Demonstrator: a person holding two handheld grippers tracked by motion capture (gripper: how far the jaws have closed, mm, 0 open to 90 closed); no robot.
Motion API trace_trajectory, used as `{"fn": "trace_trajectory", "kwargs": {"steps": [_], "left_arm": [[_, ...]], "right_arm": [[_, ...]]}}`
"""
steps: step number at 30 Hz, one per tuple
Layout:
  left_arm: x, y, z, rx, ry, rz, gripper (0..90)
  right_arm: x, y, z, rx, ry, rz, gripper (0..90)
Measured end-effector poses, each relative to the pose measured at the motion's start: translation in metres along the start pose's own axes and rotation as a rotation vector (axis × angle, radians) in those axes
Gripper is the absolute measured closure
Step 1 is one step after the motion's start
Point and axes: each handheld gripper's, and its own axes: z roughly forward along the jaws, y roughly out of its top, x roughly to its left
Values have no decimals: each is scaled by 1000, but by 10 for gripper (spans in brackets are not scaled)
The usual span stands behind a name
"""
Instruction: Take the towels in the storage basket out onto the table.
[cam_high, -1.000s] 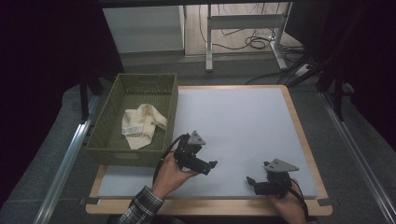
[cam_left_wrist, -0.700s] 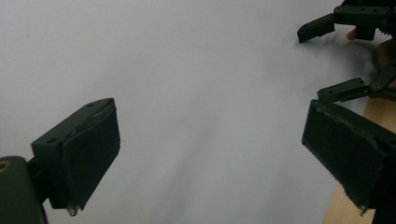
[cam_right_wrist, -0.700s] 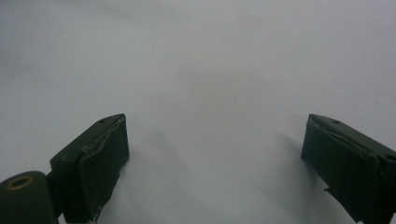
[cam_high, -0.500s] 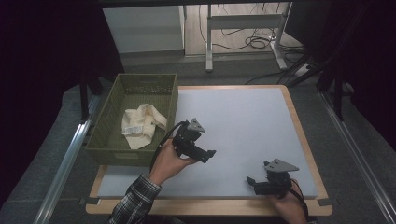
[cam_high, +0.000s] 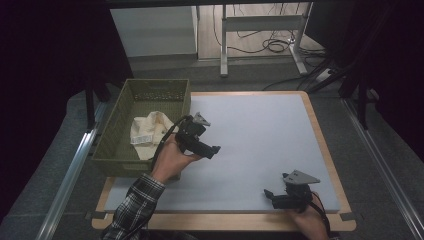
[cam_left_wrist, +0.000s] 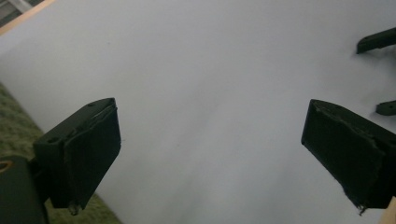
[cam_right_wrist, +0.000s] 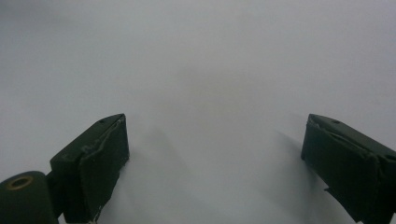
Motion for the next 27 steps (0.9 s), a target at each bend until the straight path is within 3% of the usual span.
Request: {"fn": "trace_trajectory", "kwargs": {"steps": [12, 27], "left_arm": [[32, 1, -10, 20, 66, -28, 52], [85, -13, -16, 50, 121, -142, 36]], "right_arm": [[0, 0, 0, 0, 0, 0, 76], [0, 0, 0, 0, 1, 0, 76]]}}
